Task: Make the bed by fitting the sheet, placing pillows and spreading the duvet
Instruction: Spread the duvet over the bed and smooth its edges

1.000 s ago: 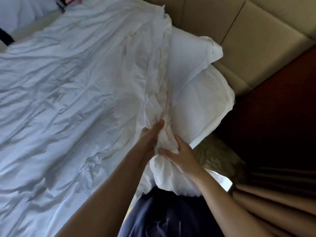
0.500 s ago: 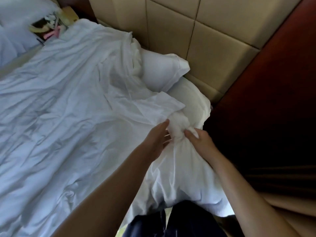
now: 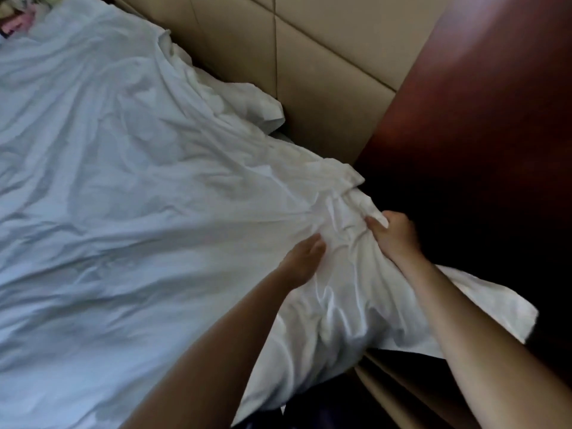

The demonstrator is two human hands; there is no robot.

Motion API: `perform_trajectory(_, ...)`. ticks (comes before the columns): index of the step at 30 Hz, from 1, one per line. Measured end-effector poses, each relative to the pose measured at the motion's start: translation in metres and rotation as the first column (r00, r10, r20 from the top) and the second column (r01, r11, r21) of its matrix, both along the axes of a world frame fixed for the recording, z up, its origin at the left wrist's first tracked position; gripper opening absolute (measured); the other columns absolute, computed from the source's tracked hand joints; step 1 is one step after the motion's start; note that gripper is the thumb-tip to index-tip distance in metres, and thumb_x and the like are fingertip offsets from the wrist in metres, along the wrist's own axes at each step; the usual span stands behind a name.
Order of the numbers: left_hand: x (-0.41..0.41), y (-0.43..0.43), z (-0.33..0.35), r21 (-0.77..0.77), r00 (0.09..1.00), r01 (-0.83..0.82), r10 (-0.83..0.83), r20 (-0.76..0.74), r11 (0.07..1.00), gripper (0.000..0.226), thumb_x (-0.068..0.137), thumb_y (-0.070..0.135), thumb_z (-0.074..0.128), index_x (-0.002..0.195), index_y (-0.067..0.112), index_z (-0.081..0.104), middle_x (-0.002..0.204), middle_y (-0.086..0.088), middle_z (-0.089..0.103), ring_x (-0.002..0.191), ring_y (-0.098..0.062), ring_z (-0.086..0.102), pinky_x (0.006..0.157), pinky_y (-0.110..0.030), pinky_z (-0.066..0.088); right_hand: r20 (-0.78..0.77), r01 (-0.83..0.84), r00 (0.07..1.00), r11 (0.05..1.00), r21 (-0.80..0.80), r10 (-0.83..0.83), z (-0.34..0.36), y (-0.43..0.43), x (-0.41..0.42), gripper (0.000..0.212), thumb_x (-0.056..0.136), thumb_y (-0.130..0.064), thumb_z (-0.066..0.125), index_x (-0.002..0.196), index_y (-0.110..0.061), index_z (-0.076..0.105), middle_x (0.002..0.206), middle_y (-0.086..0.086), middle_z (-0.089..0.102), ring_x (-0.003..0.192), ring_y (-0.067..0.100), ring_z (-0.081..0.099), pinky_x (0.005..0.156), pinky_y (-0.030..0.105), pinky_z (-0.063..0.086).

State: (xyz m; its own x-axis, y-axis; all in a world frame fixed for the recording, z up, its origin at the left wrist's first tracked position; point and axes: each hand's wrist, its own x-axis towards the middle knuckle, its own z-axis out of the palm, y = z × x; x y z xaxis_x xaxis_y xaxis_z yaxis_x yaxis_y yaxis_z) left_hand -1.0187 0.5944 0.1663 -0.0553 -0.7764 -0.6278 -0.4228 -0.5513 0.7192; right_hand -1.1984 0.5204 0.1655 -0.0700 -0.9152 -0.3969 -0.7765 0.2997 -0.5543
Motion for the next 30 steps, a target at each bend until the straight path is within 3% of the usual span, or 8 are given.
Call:
perform_trajectory(5,0.006,-0.005,-0.033,0.187,0.979,0.104,-0.134,0.154,0.977,0.049,0.102,0.032,0.032,0.143,0.007,0.034,0.151,-0.011,0.032,0.139,-0.024,0.030,0.111,-0.028,0.021,-0.185,-0.099,0.976,0.989,0.107,0.118,-0.034,-0.009,0.002,0.020,0.094,-0.030,0.047,0.091,-0.013,0.058,0.095,0.011,0.062,0.092,0.034,0.059,0.073,0.034,0.043)
perform_trajectory(9,0.014,-0.002,-0.043,0.267,0.966,0.093,-0.152,0.210,0.959,0.048,0.101,0.030,0.031,0.123,-0.010,0.045,0.133,-0.026,0.047,0.123,-0.038,0.044,0.101,-0.038,0.034,-0.180,-0.188,0.959,0.968,0.166,0.217,-0.044,-0.012,0.010,0.018,0.094,-0.028,0.045,0.090,-0.016,0.058,0.095,0.006,0.062,0.094,0.031,0.058,0.073,0.033,0.042)
perform_trajectory(12,0.023,-0.004,-0.037,0.258,0.955,0.090,-0.157,0.252,0.962,0.044,0.100,0.030,0.033,0.117,-0.006,0.053,0.127,-0.024,0.053,0.118,-0.036,0.048,0.095,-0.035,0.037,-0.151,-0.248,0.949,0.950,0.189,0.277,-0.045,-0.012,0.020,0.020,0.093,-0.029,0.045,0.081,-0.019,0.056,0.099,0.008,0.064,0.097,0.034,0.058,0.074,0.034,0.041)
perform_trajectory(18,0.056,-0.015,-0.017,0.189,0.920,0.112,-0.173,0.352,0.976,0.043,0.100,0.032,0.037,0.127,0.002,0.053,0.134,-0.016,0.051,0.124,-0.030,0.047,0.098,-0.032,0.037,-0.150,-0.328,0.918,0.915,0.234,0.368,-0.035,-0.020,0.050,0.024,0.092,-0.034,0.044,0.077,-0.018,0.053,0.101,0.010,0.063,0.101,0.035,0.057,0.073,0.032,0.037)
perform_trajectory(23,0.096,-0.029,-0.007,0.198,0.896,0.176,-0.241,0.373,0.964,0.044,0.100,0.034,0.036,0.130,0.005,0.051,0.136,-0.014,0.050,0.126,-0.029,0.045,0.100,-0.032,0.036,-0.123,-0.383,0.896,0.883,0.272,0.427,-0.027,-0.028,0.083,0.027,0.093,-0.032,0.044,0.075,-0.014,0.052,0.085,0.006,0.059,0.093,0.032,0.057,0.071,0.033,0.038)
perform_trajectory(26,0.128,-0.045,-0.006,0.194,0.882,0.217,-0.277,0.381,0.957,0.045,0.100,0.035,0.035,0.130,0.005,0.051,0.136,-0.014,0.049,0.126,-0.030,0.045,0.101,-0.033,0.037,-0.102,-0.396,0.894,0.874,0.281,0.437,-0.023,-0.042,0.108,0.034,0.093,-0.028,0.042,0.062,-0.016,0.037,0.066,0.001,0.045,0.076,0.027,0.052,0.064,0.033,0.035)
perform_trajectory(30,0.176,-0.071,-0.006,0.175,0.890,0.225,-0.275,0.364,0.959,0.044,0.100,0.034,0.036,0.129,0.005,0.051,0.136,-0.015,0.050,0.125,-0.030,0.046,0.100,-0.033,0.037,-0.093,-0.378,0.906,0.889,0.259,0.413,-0.022,-0.063,0.150,0.030,0.093,-0.028,0.042,0.067,-0.014,0.041,0.066,0.004,0.047,0.065,0.021,0.049,0.059,0.033,0.034)
